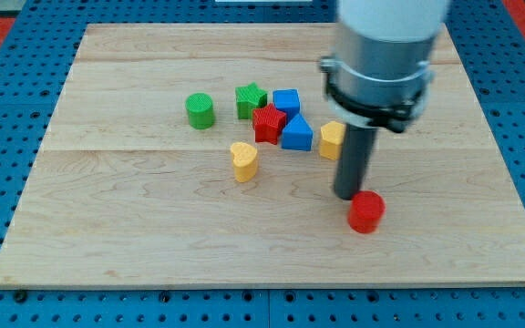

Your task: Push the red circle towards the bottom right side of the board

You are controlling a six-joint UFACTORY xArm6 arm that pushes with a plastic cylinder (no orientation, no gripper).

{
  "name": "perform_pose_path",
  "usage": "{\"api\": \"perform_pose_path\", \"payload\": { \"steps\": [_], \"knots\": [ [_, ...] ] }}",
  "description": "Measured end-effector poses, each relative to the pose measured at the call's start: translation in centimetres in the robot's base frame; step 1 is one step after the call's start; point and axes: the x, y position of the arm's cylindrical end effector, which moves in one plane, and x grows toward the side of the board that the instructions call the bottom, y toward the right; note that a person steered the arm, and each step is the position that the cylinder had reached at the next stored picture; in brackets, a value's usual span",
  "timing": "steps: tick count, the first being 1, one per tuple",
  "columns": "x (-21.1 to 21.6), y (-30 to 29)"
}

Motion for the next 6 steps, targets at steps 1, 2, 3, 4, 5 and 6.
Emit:
{"api": "perform_pose_path", "payload": {
  "steps": [1, 2, 3, 4, 5, 6],
  "knots": [
    [1.9, -2.8],
    [3.3, 2.8],
    [2.6, 2.3],
    [0.3, 2.3],
    [3.2, -4.2],
    [2.8, -12.1]
  ]
}}
